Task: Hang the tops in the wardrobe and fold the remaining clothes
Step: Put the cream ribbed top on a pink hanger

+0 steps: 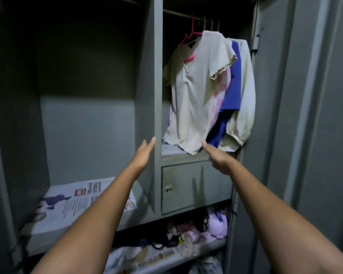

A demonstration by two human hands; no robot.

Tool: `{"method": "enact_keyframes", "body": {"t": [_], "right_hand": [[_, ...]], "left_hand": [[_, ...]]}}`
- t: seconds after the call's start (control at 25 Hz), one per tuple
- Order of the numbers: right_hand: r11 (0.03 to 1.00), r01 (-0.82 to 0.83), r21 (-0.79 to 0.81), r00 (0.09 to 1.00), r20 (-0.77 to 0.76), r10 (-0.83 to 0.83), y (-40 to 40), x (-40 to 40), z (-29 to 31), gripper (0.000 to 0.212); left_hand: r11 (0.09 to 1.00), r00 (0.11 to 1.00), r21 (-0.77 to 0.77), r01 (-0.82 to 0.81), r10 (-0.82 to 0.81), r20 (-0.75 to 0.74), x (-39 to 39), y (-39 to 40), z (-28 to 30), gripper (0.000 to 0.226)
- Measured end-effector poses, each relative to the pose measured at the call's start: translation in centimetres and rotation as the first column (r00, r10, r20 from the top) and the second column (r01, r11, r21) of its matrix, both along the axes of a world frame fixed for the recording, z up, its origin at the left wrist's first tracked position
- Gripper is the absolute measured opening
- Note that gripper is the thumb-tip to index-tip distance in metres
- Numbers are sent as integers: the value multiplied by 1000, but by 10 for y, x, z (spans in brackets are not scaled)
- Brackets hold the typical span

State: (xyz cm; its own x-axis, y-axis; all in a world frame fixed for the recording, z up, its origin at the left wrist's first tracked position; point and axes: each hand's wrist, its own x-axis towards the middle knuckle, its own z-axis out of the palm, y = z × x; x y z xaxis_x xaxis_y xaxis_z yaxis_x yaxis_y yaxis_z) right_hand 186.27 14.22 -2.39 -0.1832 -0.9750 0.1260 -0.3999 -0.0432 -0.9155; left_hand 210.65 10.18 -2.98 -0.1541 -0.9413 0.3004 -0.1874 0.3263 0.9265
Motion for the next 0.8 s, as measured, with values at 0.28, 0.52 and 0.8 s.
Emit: {"method": "enact_keyframes", "body": {"t": [0.28,0.52,0.8], "right_hand": [[978,193,72,977,76,-199,133,-34,-54,103],[908,406,99,888,191,-418,310,-70,-59,69],[625,760,177,594,199,-779,567,-117,-69,74]], "left_hand": [[959,969,182,218,-191,-154,-39,50,-59,85],[870,879,141,471,-451,-153,-134,167,-72,75],[599,630,214,772,-764,-137,-241,343,-89,59]]}}
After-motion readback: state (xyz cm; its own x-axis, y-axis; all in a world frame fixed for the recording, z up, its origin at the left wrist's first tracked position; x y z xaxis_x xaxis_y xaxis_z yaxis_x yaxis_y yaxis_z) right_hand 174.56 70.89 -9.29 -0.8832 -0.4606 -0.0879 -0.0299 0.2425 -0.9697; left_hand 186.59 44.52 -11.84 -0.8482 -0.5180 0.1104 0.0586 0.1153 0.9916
